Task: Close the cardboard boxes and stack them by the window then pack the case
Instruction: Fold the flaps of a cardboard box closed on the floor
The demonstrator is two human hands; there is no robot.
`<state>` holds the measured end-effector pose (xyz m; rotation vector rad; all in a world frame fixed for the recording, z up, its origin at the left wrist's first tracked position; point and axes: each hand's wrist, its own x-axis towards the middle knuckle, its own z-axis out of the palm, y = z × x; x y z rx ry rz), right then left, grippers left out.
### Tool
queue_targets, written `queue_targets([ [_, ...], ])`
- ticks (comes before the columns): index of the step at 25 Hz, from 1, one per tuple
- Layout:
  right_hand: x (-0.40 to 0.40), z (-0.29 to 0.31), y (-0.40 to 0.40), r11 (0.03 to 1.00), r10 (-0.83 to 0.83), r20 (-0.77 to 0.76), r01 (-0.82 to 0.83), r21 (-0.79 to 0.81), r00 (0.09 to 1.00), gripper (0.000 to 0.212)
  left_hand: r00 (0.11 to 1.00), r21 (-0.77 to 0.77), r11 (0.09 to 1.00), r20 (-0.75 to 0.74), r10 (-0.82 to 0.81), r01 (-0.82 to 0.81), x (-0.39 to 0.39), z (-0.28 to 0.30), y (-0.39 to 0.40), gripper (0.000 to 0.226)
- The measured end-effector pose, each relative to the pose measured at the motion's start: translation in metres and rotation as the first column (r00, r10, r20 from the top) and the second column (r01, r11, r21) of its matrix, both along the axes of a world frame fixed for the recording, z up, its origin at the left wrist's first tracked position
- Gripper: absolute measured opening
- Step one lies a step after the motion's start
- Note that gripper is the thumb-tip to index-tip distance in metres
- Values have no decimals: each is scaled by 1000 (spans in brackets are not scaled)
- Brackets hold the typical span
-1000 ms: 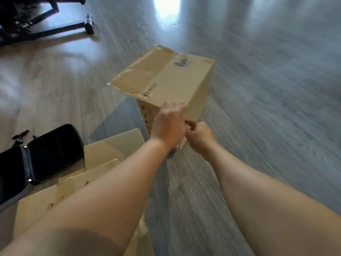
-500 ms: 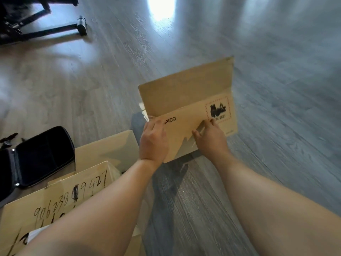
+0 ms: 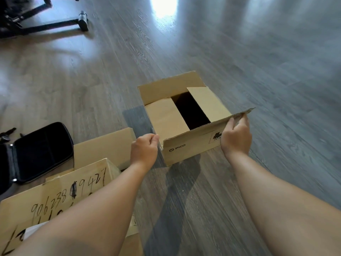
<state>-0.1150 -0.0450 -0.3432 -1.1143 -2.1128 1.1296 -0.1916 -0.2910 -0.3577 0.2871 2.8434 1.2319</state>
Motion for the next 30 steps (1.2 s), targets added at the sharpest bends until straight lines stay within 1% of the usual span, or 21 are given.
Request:
queue_targets([
  [2,2,4,0,997,32,-37,-30,76,999,65,996,-22,997,63,-69,70,4,-6,4,35],
  [4,3,5,-1,981,79,-11,-76,181,997,68,991,-71,993,97,-88,95,4,-10,7,36],
  [7,0,8,-4,934,132,62,-145,327,989,60,973,-131,977,178,-146,170,-1,-11,9,30],
  [10,-5,13,-5,898,137,132,-179,403,982,60,960,-147,969,227,-164,200,-6,-9,10,37],
  [14,-3,16,-4,846,161,168,-224,484,972,52,956,-196,957,242,-164,213,-12,-5,15,35],
  [16,-1,17,-3,820,153,190,-232,523,970,49,954,-198,956,250,-164,216,-14,-4,15,38],
  [18,4,15,-4,769,142,205,-239,592,968,45,943,-176,959,288,-167,223,-17,-1,15,46],
  [19,7,12,-4,740,151,239,-270,616,959,42,933,-169,958,318,-169,231,-20,2,15,51],
  [20,12,7,-7,721,179,321,-346,600,930,41,921,-167,955,349,-174,244,-23,5,16,56],
  [21,18,-1,-11,718,228,432,-450,530,872,41,910,-170,951,374,-181,259,-25,7,17,63],
  [22,24,-10,-17,730,294,528,-544,415,797,42,903,-189,943,388,-184,274,-26,8,19,70],
  [24,31,-28,-27,746,410,631,-640,183,658,48,907,-313,898,379,-182,311,-23,7,25,87],
  [25,31,-34,-31,745,427,651,-652,139,627,50,912,-397,856,369,-181,330,-19,4,29,97],
  [26,29,-37,-34,746,419,651,-649,150,633,49,917,-463,819,357,-179,340,-13,0,33,105],
  [27,25,-37,-35,749,400,628,-632,196,668,45,923,-495,801,343,-176,337,-7,-4,38,109],
  [28,20,-37,-36,754,380,605,-613,237,700,43,928,-500,803,334,-168,325,-3,-8,42,110],
  [29,13,-37,-36,755,378,589,-606,251,715,45,933,-489,817,325,-153,305,-1,-11,46,108],
  [30,6,-36,-35,750,399,589,-620,231,703,55,939,-478,831,312,-142,284,0,-15,47,107],
])
